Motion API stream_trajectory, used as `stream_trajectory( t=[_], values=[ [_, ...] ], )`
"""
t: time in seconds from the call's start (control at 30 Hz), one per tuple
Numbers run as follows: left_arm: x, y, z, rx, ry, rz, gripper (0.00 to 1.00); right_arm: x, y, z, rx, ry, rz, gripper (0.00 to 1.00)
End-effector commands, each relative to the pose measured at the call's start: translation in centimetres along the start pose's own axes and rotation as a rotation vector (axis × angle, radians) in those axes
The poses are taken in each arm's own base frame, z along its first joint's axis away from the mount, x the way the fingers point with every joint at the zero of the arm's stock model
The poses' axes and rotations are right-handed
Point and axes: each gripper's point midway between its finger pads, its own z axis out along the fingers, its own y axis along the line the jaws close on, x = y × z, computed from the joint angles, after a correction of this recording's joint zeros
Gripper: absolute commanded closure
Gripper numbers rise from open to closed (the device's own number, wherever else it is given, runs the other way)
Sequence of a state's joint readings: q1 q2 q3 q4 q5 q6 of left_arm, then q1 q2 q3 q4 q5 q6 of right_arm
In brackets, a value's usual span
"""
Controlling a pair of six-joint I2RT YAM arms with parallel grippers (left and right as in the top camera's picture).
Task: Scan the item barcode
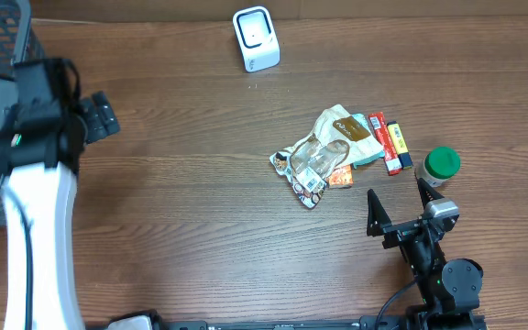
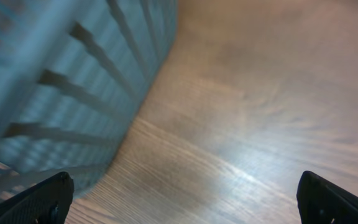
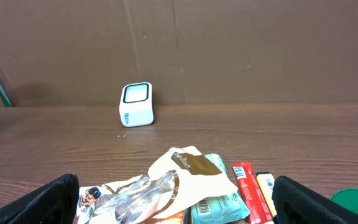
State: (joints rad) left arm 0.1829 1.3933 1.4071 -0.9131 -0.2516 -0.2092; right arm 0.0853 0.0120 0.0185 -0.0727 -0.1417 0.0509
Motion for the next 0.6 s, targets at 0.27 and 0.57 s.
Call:
stream_trajectory(
  t=[0.27, 0.57],
  values=[
    [-2.6, 3.1, -13.5, 0.068, -0.362, -0.091, 0.00, 0.2, -0.3, 0.0, 0.013, -0.003, -0.006, 0.00],
    [-2.1, 3.1, -13.8, 0.072, -0.361, -0.087, 0.00, 0.2, -0.3, 0.0, 0.013, -0.003, -0.006, 0.00]
  ],
)
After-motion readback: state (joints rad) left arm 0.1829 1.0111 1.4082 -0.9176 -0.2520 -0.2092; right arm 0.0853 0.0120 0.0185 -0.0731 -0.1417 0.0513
